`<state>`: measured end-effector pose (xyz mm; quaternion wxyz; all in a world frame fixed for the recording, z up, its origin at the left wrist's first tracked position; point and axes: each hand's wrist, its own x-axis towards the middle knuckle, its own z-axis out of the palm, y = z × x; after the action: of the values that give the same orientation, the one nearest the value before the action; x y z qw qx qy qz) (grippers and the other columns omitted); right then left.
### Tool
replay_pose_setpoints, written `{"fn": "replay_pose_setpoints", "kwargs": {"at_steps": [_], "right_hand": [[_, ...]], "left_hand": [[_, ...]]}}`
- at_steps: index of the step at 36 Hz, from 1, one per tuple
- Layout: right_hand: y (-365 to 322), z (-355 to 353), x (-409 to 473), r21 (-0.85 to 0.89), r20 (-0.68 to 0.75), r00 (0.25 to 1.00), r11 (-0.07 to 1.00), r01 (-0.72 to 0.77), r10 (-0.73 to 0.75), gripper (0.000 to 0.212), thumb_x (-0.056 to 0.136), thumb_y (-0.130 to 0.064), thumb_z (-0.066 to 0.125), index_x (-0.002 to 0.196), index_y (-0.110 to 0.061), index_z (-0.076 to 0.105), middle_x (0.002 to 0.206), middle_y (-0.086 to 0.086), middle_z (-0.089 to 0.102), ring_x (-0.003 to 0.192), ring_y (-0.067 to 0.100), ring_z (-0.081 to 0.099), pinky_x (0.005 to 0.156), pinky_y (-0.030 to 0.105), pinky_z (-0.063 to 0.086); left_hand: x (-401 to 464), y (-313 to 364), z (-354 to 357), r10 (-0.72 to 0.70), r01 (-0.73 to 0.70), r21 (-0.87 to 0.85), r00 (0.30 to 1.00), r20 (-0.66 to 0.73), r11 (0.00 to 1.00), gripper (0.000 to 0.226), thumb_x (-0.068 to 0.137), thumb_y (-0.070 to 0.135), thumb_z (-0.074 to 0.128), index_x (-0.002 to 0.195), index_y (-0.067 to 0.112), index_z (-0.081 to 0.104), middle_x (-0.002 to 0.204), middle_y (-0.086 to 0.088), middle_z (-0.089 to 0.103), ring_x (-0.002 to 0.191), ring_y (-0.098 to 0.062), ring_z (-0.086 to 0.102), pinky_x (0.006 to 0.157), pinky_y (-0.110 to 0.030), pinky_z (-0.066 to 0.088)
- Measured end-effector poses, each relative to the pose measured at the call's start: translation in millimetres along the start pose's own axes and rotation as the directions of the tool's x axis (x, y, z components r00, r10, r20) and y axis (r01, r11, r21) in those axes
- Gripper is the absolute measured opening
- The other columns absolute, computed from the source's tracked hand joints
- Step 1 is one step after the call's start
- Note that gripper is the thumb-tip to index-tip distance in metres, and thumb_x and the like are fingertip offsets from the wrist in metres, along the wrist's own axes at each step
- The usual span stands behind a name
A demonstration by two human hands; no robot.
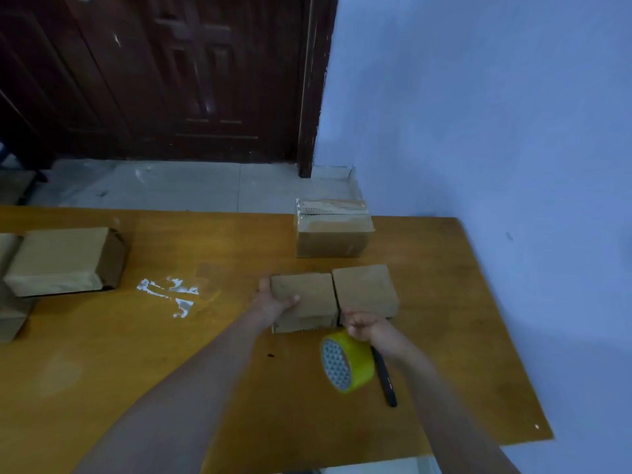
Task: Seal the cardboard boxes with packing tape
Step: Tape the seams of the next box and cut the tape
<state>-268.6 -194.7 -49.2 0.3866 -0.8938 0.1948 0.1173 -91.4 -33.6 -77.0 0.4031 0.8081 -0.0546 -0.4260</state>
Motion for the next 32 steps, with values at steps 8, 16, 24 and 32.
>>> {"fn": "replay_pose_setpoints", "kwargs": {"at_steps": [8, 16, 24, 32], "right_hand": [[-25.8, 1.7, 23.0, -0.149, -0.058, 0.994, 0.984, -0.097, 0.089, 0.032, 0.096, 0.006, 0.041, 0.07, -0.012, 0.046, 0.145, 0.028, 0.035, 0.133, 0.038, 0.036, 0.106, 0.032, 0.032], [-37.6, 12.5, 34.7, -0.093, 0.228, 0.925, 0.952, -0.291, 0.305, 0.031, 0.096, 0.005, 0.036, 0.122, -0.004, 0.05, 0.139, 0.003, 0.035, 0.099, 0.012, 0.054, 0.071, 0.008, 0.036], [-66.9, 16.8, 18.0, 0.067, 0.232, 0.907, 0.924, -0.376, 0.352, 0.024, 0.096, 0.005, 0.04, 0.114, 0.012, 0.054, 0.142, 0.024, 0.039, 0.127, 0.017, 0.048, 0.064, -0.004, 0.029], [-87.6, 4.3, -12.9, 0.344, 0.265, 0.921, 0.865, -0.366, 0.285, 0.02, 0.098, -0.008, 0.043, 0.085, -0.003, 0.057, 0.149, 0.016, 0.031, 0.138, 0.03, 0.032, 0.105, 0.028, 0.032]], "left_hand": [[2.0, -4.1, -8.5, 0.044, -0.044, -0.009, 0.998, 0.044, 0.999, 0.089, 0.086, 0.035, 0.069, 0.152, 0.022, 0.01, 0.151, -0.01, 0.03, 0.133, -0.035, 0.037, 0.105, -0.046, 0.037], [-14.9, -14.2, -38.4, -0.059, 0.066, -0.163, 0.997, 0.047, 0.984, 0.063, 0.09, 0.015, 0.065, 0.143, 0.022, 0.031, 0.135, -0.02, 0.048, 0.114, -0.043, 0.054, 0.085, -0.056, 0.052], [-37.7, -27.7, -59.9, -0.124, 0.134, -0.233, 0.991, 0.057, 0.963, 0.057, 0.092, 0.032, 0.062, 0.143, 0.023, 0.037, 0.136, -0.017, 0.049, 0.107, -0.04, 0.058, 0.081, -0.047, 0.051], [-53.9, -23.8, -75.3, -0.318, 0.309, 0.075, 0.933, 0.17, 0.948, 0.042, 0.096, 0.05, 0.047, 0.1, 0.01, 0.058, 0.07, -0.009, 0.059, 0.053, -0.017, 0.056, 0.045, -0.022, 0.039]]}}
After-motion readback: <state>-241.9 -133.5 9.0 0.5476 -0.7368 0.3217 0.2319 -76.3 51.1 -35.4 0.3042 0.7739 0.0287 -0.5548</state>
